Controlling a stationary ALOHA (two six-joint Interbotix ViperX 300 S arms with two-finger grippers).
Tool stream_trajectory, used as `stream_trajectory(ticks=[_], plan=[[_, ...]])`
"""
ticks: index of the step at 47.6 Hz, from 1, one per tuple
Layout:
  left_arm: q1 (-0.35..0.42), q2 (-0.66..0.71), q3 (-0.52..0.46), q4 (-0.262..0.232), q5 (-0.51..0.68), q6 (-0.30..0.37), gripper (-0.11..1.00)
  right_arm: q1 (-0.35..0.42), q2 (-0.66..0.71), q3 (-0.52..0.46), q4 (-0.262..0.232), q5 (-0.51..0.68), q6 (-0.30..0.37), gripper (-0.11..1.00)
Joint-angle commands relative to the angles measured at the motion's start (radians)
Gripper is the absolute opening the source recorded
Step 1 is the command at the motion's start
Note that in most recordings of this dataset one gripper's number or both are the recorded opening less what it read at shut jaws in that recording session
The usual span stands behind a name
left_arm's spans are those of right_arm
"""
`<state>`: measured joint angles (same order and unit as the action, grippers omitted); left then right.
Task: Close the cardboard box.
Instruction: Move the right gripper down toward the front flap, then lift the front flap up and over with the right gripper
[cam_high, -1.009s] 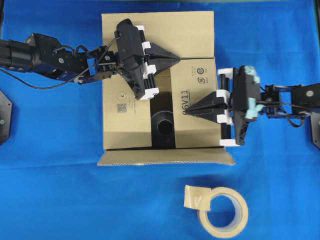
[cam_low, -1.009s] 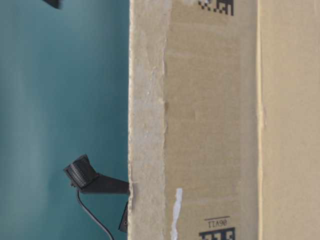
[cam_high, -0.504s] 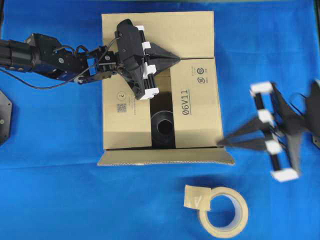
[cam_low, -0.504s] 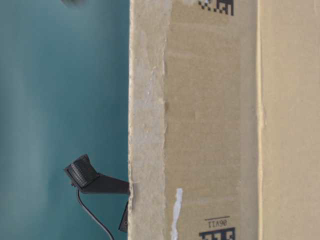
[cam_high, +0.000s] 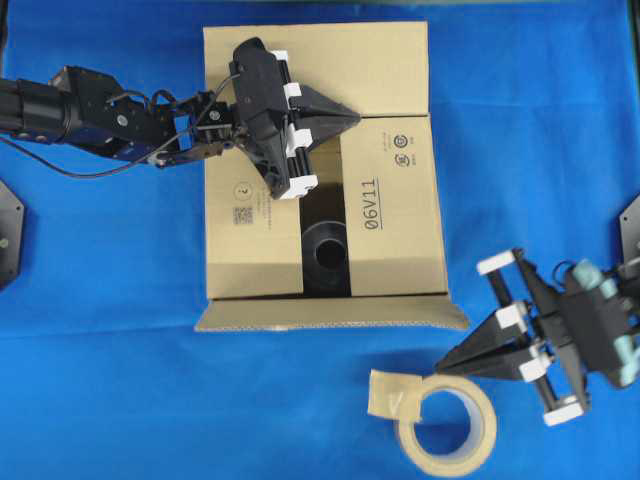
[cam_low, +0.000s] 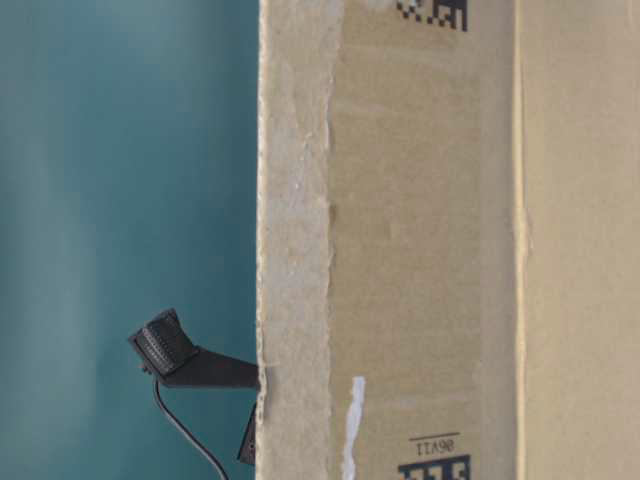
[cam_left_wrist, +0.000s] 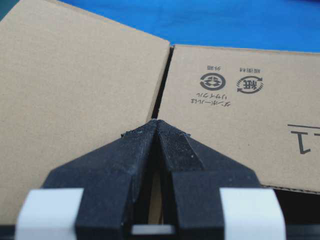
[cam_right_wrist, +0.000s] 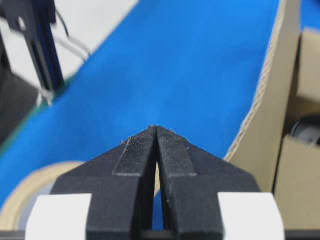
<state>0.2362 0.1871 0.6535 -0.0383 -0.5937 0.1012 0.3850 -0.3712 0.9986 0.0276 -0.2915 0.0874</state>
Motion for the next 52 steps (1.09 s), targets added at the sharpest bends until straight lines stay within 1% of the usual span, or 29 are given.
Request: stream_trajectory(ticks=[1,8,15,23,29,35,41,47,52], plan=[[0.003,-0.018,-0.005,0.000,-0.003,-0.002,0.00,0.003,0.012,-0.009,0.003,-0.023,0.002,0.00],[0.003,-0.018,-0.005,0.000,-0.003,-0.002,0.00,0.002,0.008,-0.009,0.002,-0.026,0.002,0.00],[0.003,-0.018,-0.005,0.000,-0.003,-0.002,0.00,-0.018,-0.028,-0.005,0.003,-0.023,0.002,0.00],[0.003,-0.018,-0.005,0.000,-0.003,-0.002,0.00,-0.087,-0.095,0.023,0.003,-0.021,0.002,0.00],[0.003,-0.018,-0.005,0.000,-0.005,-0.002,0.00,-0.178,-0.114,0.035,0.012,0.000,0.003,0.00],[0.003,-0.018,-0.005,0.000,-0.003,-0.002,0.00,-0.264,-0.095,0.037,0.031,0.043,0.011,0.00],[0.003,-0.018,-0.005,0.000,-0.003,-0.002,0.00,-0.322,-0.049,0.043,0.057,0.069,0.011,0.00],[0.003,-0.018,-0.005,0.000,-0.003,-0.003,0.00,-0.348,0.020,0.048,0.089,0.071,0.011,0.00],[0.002,-0.018,-0.005,0.000,-0.003,-0.003,0.00,-0.350,0.067,0.044,0.101,0.069,0.011,0.00]])
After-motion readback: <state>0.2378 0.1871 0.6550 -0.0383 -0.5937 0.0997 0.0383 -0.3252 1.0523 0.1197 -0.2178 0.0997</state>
